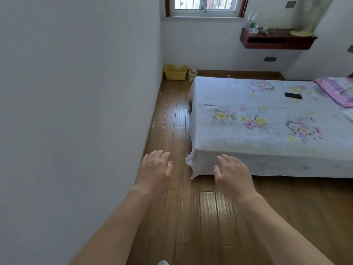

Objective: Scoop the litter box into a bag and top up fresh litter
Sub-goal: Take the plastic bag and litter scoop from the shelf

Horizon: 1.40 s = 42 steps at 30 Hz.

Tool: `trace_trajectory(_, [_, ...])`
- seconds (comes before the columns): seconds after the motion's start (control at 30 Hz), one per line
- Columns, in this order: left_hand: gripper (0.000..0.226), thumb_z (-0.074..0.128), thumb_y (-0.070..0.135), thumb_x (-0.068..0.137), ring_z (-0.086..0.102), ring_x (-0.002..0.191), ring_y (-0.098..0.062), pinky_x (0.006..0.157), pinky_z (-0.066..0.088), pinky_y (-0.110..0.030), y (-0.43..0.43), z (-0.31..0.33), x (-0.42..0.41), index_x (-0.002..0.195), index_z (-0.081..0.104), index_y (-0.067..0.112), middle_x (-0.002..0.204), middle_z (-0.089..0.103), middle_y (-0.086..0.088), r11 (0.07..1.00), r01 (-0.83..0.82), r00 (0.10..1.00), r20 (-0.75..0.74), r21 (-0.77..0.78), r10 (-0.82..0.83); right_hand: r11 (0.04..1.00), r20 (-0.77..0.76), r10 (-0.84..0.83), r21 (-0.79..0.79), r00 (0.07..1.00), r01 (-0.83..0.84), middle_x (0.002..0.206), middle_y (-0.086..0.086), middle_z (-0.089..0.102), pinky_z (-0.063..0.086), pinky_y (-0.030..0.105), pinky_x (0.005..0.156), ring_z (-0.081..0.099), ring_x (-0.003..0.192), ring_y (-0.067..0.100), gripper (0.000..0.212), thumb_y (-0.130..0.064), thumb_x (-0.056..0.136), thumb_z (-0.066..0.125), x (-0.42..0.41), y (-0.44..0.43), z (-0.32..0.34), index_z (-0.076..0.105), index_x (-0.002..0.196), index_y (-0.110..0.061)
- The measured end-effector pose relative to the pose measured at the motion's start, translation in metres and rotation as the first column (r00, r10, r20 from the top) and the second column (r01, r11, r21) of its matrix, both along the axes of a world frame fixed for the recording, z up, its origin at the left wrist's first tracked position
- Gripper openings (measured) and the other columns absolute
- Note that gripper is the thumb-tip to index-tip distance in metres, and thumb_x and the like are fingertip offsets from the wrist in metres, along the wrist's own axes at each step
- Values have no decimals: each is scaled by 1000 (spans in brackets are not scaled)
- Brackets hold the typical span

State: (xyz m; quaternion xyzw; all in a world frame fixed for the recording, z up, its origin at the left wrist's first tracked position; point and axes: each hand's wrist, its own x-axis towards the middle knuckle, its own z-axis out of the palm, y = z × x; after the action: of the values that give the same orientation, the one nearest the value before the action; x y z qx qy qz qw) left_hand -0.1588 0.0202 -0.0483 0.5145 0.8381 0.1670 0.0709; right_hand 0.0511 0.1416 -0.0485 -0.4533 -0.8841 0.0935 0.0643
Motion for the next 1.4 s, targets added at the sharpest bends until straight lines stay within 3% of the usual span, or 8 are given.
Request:
trace_trajectory(0.47, [43, 36, 34, 102, 40, 136, -15, 117, 28, -37, 83, -21, -129, 142, 47, 20, 144, 50, 4, 997, -66, 986, 153, -29, 70, 996, -102, -85, -45, 991, 81, 123, 4, 60, 37, 37, 99, 51, 118, 23, 32, -28, 99, 41, -125, 79, -12, 58, 121, -12])
trace_trajectory(0.8, [44, 33, 34, 102, 42, 134, -16, 116, 30, -38, 229, -24, -203, 141, 47, 19, 143, 50, 3, 989, -98, 991, 77, -110, 107, 998, -120, -42, -53, 992, 36, 117, 5, 62, 41, 39, 92, 53, 110, 27, 28, -25, 96, 47, -201, 247, -36, 61, 115, -11])
trace_trajectory(0.97, [43, 34, 35, 102, 42, 135, -16, 116, 29, -38, 301, -8, -239, 141, 48, 21, 144, 50, 4, 988, -119, 992, 34, -103, 123, 999, -153, 8, -36, 988, -14, 90, -2, 59, 42, 37, 77, 56, 92, 25, 24, -30, 90, 36, -244, 330, -29, 55, 85, -16])
trace_trajectory(1.3, [41, 34, 33, 102, 46, 130, -15, 114, 32, -37, 425, -16, -349, 137, 51, 20, 139, 54, 4, 991, -94, 994, 44, -99, 98, 995, -105, 93, 34, 990, -90, 79, -7, 48, 35, 30, 68, 50, 78, 18, 19, -31, 88, 32, -356, 457, -40, 44, 76, -21])
trace_trajectory(1.4, [39, 35, 31, 102, 49, 124, -15, 111, 34, -36, 471, -27, -400, 133, 54, 19, 133, 58, 3, 994, -72, 995, 68, -84, 78, 996, -82, 85, 47, 993, -82, 85, -6, 53, 43, 32, 73, 52, 83, 18, 26, -33, 88, 29, -407, 497, -50, 51, 82, -20])
